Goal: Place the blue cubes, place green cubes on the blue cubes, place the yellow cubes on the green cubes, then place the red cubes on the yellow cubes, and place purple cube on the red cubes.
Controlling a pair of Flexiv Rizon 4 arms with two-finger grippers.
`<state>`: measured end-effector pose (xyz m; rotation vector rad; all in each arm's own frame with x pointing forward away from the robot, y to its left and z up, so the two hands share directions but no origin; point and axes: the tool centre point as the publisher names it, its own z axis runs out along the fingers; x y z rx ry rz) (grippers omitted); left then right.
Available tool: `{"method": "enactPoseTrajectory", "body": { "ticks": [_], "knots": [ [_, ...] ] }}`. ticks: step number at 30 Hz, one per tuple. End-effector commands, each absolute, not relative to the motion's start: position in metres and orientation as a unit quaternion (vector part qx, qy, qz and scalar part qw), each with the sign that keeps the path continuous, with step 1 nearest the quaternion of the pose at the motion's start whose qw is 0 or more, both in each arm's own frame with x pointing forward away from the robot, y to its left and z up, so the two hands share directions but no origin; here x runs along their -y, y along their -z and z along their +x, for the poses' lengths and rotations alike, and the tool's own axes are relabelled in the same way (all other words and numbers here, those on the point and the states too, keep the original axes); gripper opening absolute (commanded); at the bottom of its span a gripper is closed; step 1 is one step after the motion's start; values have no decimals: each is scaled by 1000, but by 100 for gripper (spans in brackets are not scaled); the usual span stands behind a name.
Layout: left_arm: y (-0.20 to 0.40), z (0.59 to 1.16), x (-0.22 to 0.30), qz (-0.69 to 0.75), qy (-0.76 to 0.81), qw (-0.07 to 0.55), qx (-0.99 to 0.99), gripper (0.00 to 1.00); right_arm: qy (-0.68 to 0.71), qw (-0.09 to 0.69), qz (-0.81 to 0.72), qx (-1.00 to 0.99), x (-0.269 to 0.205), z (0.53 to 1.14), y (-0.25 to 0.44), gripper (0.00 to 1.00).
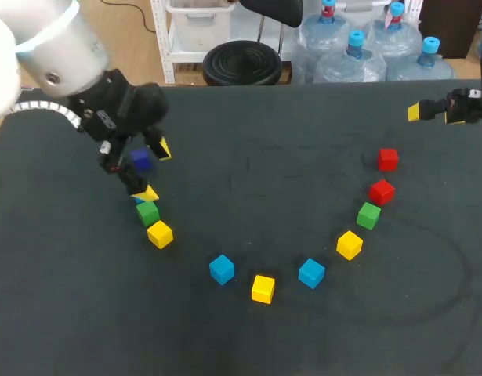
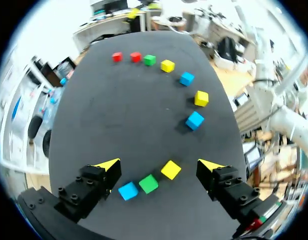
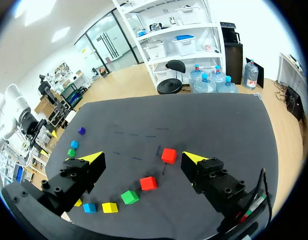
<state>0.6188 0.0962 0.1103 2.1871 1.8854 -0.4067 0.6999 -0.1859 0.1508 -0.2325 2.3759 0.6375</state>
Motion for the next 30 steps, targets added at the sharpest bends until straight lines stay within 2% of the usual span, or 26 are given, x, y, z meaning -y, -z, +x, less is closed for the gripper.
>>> {"method": "enactPoseTrajectory", "body": {
  "ticks": [1, 21, 30],
  "knots": [
    [-100, 621, -76, 774, 133, 83, -613, 100, -242, 329, -88, -908, 185, 699, -151, 100],
    [-72, 588, -33, 830, 156, 61, -532, 100, -242, 329, -88, -908, 185, 699, -151, 100],
    [-58, 573, -19, 864, 153, 22, -480, 100, -242, 329, -88, -908, 185, 699, -151, 100]
  ]
}}
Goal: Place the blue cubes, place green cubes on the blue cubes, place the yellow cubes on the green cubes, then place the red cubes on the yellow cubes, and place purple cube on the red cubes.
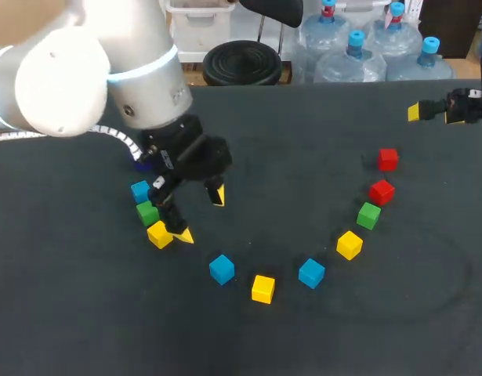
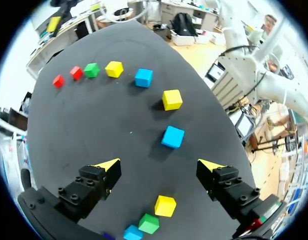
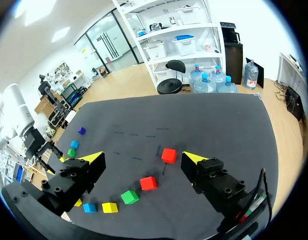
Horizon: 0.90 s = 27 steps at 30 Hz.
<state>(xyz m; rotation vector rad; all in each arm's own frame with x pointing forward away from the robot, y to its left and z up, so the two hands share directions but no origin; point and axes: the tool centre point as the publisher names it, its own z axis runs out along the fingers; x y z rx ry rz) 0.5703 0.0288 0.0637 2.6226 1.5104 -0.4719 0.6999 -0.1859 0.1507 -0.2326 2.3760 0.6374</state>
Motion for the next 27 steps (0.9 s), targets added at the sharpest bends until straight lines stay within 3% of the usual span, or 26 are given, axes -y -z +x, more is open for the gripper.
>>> {"method": "enactPoseTrajectory", "body": {
  "ticks": [1, 27],
  "knots": [
    [-57, 572, -18, 867, 156, 21, -472, 100, -242, 329, -88, -908, 185, 699, -151, 100],
    [-21, 535, -12, 907, 141, -6, -398, 100, -242, 329, -88, -908, 185, 699, -151, 100]
  ]
}}
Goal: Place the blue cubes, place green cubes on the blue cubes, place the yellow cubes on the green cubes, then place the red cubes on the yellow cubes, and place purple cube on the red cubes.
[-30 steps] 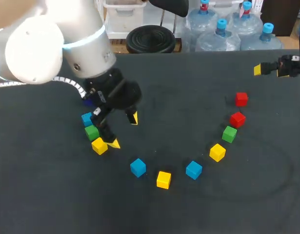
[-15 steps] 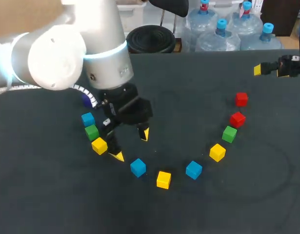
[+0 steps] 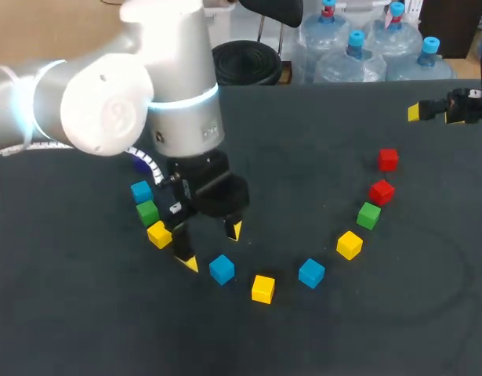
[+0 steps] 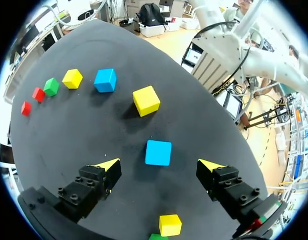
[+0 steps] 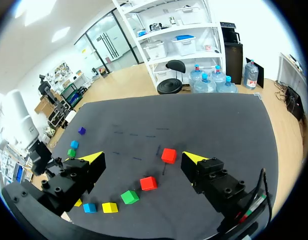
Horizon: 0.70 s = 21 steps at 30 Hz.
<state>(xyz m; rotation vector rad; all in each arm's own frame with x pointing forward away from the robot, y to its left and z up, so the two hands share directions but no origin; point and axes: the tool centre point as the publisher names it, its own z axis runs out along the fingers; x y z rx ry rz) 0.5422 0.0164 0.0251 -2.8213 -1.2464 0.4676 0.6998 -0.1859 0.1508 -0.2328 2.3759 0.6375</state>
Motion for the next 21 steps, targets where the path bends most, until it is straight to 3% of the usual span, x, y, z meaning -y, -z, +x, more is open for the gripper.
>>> {"method": "enactPoseTrajectory", "body": {
  "ticks": [1, 21],
  "knots": [
    [-20, 534, -12, -906, -141, 4, 398, 100, -242, 329, -88, -908, 185, 699, -151, 100],
    [-5, 536, -15, -898, -132, -25, 419, 100, -242, 329, -88, -908, 185, 699, -151, 100]
  ]
}}
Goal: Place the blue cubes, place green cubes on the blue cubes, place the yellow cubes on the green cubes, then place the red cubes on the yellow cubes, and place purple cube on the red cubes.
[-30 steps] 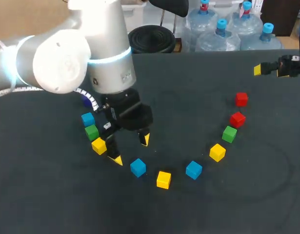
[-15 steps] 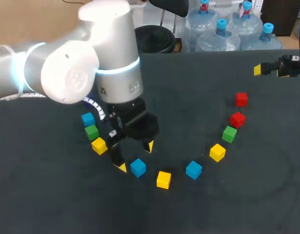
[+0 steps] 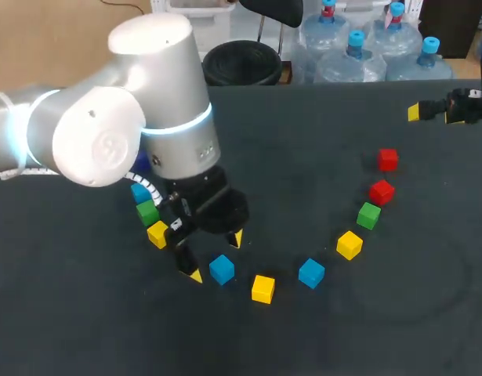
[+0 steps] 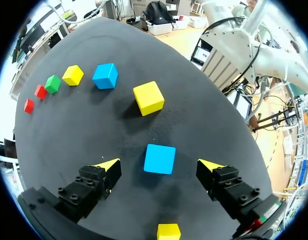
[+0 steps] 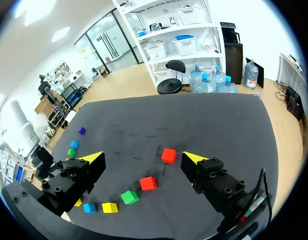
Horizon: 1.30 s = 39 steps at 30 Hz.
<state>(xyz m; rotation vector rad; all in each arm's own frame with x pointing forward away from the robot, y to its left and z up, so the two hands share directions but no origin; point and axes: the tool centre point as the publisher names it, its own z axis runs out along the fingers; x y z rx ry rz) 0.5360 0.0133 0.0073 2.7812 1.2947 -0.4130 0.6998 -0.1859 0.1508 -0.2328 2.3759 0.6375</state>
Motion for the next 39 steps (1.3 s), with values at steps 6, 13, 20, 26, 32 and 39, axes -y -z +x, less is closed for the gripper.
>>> {"method": "enactPoseTrajectory", "body": {
  "ticks": [6, 13, 20, 26, 32, 39],
  "knots": [
    [-3, 538, -14, 897, 133, 27, -421, 100, -242, 329, -88, -908, 185, 699, -151, 100],
    [-1, 542, -10, 895, 135, 32, -423, 100, -242, 329, -88, -908, 185, 699, -151, 100],
    [2, 544, -5, 894, 140, 40, -425, 60, -242, 329, -88, -908, 185, 699, -151, 100],
    [3, 544, -3, 894, 142, 41, -423, 38, -242, 329, -88, -908, 185, 699, -151, 100],
    [4, 546, -3, 893, 144, 41, -424, 0, -242, 329, -88, -908, 185, 699, -151, 100],
    [-5, 551, -4, 883, 146, 41, -444, 0, -242, 329, -88, -908, 185, 699, -151, 100]
  ]
}}
